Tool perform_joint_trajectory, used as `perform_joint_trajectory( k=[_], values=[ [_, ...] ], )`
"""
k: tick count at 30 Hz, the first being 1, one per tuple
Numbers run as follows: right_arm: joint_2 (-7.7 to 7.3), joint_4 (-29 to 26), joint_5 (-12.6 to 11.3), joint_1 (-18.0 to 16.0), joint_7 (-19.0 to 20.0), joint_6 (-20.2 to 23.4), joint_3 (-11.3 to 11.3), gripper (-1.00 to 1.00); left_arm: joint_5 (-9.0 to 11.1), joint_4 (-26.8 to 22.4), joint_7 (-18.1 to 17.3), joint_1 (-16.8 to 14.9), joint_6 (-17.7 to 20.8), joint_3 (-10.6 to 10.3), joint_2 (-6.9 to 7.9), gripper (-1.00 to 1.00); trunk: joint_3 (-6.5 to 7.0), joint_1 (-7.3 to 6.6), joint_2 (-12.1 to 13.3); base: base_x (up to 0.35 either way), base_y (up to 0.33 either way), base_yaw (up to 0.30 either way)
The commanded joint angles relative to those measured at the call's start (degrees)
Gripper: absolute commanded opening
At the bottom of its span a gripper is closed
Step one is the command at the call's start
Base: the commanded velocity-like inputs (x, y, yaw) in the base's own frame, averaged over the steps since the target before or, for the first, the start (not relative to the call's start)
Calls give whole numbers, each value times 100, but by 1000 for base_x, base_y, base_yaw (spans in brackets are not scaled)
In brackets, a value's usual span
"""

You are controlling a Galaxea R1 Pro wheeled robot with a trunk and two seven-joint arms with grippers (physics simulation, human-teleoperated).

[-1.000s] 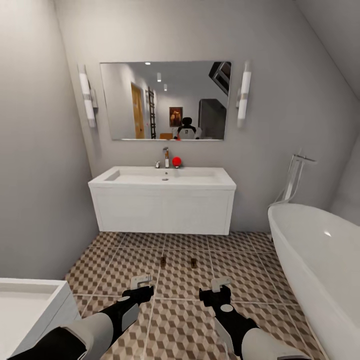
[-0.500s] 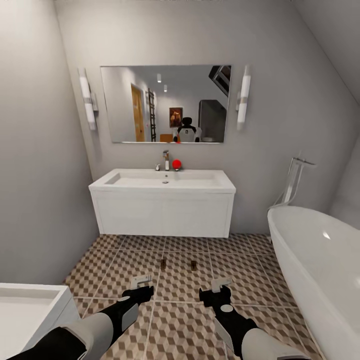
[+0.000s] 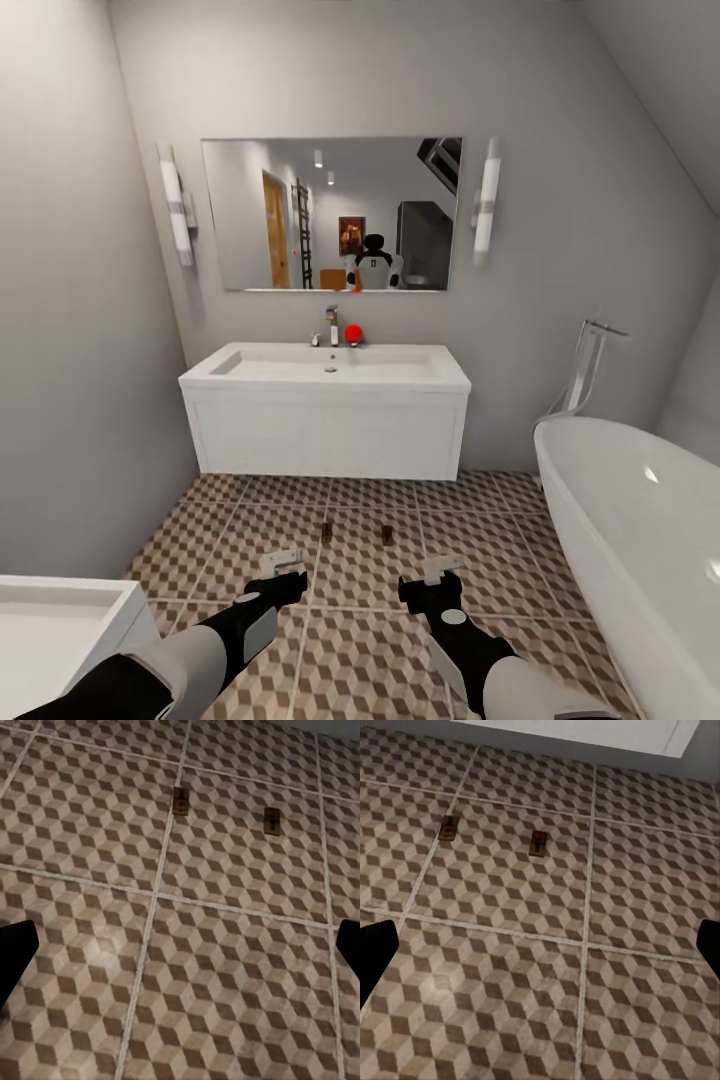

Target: Take the four mousetraps from the cabinet in the bathroom and place them on the bathroom floor. Make sure all four end up on the same floor surface, and ensure that at least two of them are either under or directly next to the same bathroom sink.

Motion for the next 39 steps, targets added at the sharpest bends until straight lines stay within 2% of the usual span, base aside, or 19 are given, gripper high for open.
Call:
perform_joint_trajectory(
  k=[1,39],
  values=[
    [2,7,49,-4,-32,-10,-5,100,41,2,20,-3,-15,-48,-2,100,12,-23,38,0,0,0],
    [2,13,49,-5,-32,-10,-5,100,40,2,20,-3,-15,-48,2,100,695,-858,1562,0,0,0]
  ],
)
